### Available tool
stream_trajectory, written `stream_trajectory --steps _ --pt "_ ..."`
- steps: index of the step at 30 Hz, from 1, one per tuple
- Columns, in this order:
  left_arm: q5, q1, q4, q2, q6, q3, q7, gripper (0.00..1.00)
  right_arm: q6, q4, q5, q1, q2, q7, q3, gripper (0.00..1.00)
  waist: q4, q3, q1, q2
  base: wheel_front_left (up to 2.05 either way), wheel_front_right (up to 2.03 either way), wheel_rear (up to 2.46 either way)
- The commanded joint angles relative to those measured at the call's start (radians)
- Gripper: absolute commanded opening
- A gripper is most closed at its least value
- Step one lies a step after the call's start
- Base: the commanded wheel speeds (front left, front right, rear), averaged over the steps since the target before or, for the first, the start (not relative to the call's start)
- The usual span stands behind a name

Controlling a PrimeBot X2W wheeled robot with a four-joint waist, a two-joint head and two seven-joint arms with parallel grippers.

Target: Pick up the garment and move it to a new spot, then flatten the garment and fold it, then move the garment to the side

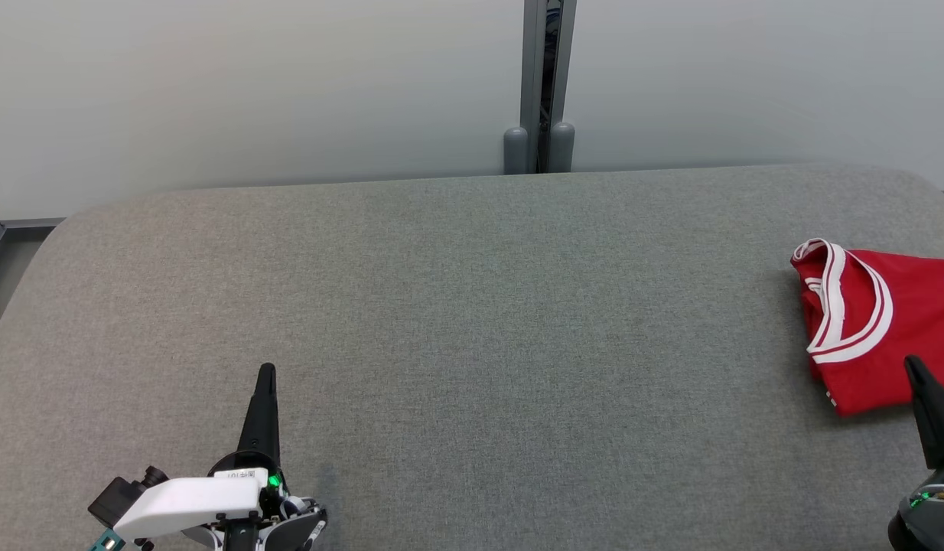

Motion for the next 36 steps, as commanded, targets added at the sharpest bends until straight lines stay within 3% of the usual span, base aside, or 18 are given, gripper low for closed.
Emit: stream_trajectory --steps 1,36 --pt "-0.004 -0.012 -0.002 0.003 -0.006 0.002 0.002 0.0 0.003 0.0 -0.003 -0.007 -0.003 0.01 -0.006 0.0 0.0 0.0 0.0 -0.0001 0.0 0.0 0.0" --pt "-0.004 -0.012 -0.002 0.003 -0.006 0.002 0.002 0.0 0.003 0.0 -0.01 -0.008 0.002 0.014 -0.012 0.0 0.0 0.0 0.0 -0.0001 0.0 0.0 0.0"
